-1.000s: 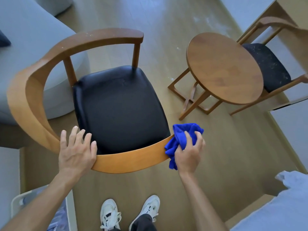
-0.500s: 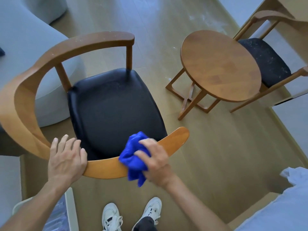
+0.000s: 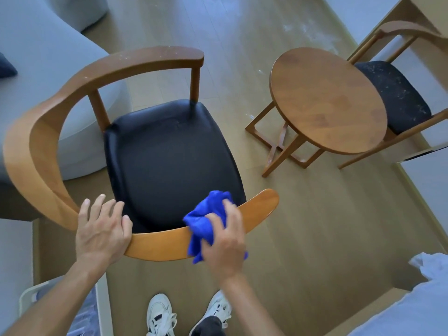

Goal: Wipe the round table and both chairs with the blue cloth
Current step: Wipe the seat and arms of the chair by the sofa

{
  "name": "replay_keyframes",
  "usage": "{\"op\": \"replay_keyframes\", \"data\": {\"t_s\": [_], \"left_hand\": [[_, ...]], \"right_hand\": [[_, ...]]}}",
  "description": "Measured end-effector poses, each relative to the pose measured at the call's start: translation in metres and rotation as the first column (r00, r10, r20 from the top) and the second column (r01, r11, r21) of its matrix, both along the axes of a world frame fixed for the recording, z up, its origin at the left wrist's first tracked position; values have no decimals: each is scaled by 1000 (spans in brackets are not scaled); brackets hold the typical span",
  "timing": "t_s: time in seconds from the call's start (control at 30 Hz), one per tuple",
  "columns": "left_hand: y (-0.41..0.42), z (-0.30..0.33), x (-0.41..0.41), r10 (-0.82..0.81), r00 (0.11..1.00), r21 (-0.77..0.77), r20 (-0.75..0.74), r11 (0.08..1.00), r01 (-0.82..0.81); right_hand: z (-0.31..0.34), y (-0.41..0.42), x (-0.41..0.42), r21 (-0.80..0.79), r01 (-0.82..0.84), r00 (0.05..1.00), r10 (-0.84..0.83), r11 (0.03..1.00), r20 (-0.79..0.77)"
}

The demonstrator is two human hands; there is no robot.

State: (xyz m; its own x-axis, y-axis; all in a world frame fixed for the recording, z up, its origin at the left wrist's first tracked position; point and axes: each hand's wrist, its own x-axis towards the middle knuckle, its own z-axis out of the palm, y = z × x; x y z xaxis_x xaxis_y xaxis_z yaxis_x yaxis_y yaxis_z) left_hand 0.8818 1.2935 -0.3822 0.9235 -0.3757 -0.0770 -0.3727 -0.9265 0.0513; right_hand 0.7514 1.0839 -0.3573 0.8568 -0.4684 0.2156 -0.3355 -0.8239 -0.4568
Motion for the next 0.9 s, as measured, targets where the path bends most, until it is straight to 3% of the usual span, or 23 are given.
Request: {"op": "replay_keyframes", "data": {"t_s": [0.17,0.37,0.43,0.57,0.7,0.77,0.9], "left_hand": [[5,-4,0,-27,998,21,49,999,26],[5,-5,3,-67,998,56,9,996,66],[5,-2,3,-56,998,57,-17,997,57],[1,3,1,-39,999,19,-34,999,40],[-2,6,0,-17,1000,-27,-22,1000,16],[-2,6,1,-14,1000,-45,-12,999,14],[0,-1,1,-19,1000,-54,11,998,20]], "right_hand": [[-5,92,7,39,-310,950,308,950,40],[-5,-11,1,-40,-541,840,542,840,18],[-3,-64,-4,-67,-472,881,473,879,-2],[3,-157,1,-23,-186,978,183,982,-96],[1,-160,10,103,211,974,-201,972,-101],[2,-134,8,73,221,975,-218,973,-49],[-1,-44,-1,2,101,994,-101,995,-46]]}}
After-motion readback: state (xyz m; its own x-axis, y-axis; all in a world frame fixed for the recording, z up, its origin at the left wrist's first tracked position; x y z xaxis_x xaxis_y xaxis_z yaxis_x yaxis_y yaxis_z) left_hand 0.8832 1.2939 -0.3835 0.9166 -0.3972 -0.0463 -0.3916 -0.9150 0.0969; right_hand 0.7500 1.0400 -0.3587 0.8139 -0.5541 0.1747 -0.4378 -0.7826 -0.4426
